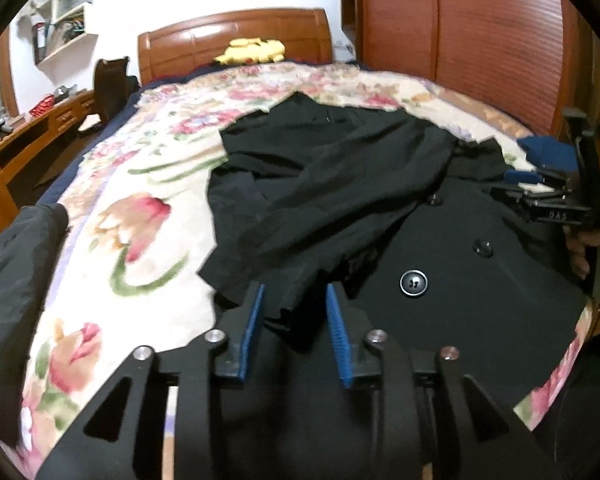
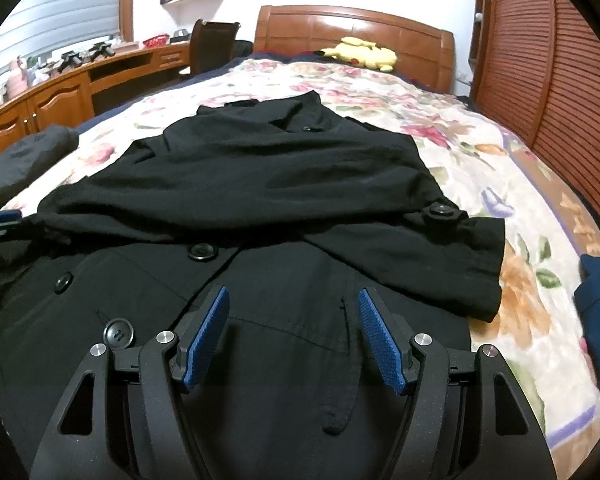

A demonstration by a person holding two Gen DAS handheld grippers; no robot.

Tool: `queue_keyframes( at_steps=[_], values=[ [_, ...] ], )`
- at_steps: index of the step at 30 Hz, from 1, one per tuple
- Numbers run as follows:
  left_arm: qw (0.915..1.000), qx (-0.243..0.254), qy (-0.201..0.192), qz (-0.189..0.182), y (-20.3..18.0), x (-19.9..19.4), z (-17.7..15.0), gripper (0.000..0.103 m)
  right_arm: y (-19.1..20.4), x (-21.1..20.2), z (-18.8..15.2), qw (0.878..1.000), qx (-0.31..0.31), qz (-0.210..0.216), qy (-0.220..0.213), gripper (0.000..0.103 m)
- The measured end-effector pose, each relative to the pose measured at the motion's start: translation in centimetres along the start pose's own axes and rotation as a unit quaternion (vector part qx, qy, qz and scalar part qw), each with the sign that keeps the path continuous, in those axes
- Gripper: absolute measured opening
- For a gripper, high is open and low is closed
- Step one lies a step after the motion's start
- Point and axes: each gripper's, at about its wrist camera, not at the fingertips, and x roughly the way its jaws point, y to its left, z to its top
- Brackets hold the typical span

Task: Fold large clothes
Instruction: 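Move both tools to the coat hem, then close both tools on the black coat hem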

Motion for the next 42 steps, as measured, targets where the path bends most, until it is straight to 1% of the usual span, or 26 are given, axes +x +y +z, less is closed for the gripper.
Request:
queue_keyframes(
  at_steps=[2,3,7,8,16,20,22,27,33,38,42],
  values=[
    [0.9998,-0.006,-0.019,0.01,0.4,-1.1,-0.3,0.041,-0.1,-0.7,-0.1,1.0,0.001,-0.006,-0.006,0.069],
    [0.9995,-0.011,-0.026,0.012,0.7,-1.7,-0.4,0.042,-0.1,-1.1,-0.2,1.0,0.0,-0.009,-0.009,0.069],
    [0.9985,-0.033,-0.042,0.004,2.0,-3.4,-1.3,0.052,-0.3,-3.1,-0.8,1.0,-0.003,-0.016,-0.022,0.069],
    [0.9984,-0.035,-0.044,0.004,2.1,-3.7,-1.5,0.053,-0.5,-3.7,-1.0,1.0,-0.001,-0.02,-0.025,0.069],
    [0.9975,-0.048,-0.049,0.018,3.4,-5.1,-3.5,0.053,-1.0,-7.7,-2.5,0.999,0.001,-0.029,-0.036,0.069],
    [0.9973,-0.056,-0.042,0.02,3.8,-5.1,-4.7,0.053,-1.2,-9.5,-3.9,0.999,-0.011,-0.043,-0.028,0.069],
    [0.9975,-0.057,-0.037,0.021,3.7,-5.0,-5.2,0.053,-1.6,-10.3,-4.5,0.998,-0.018,-0.047,-0.023,0.077],
    [0.9974,-0.064,-0.026,0.022,3.8,-4.9,-6.1,0.053,-3.3,-11.6,-5.7,0.998,-0.006,-0.067,-0.011,0.079],
    [0.9974,-0.068,-0.008,0.022,3.7,-4.5,-7.0,0.053,-4.8,-11.9,-7.2,0.997,0.011,-0.069,0.017,0.079],
    [0.9972,-0.072,0.005,0.021,3.6,-3.9,-7.8,0.053,-5.3,-11.3,-8.8,0.997,0.029,-0.058,0.039,0.079],
    [0.9967,-0.078,0.014,0.02,3.8,-3.4,-8.5,0.053,-5.4,-10.6,-9.8,0.996,0.031,-0.059,0.058,0.079]
  ],
)
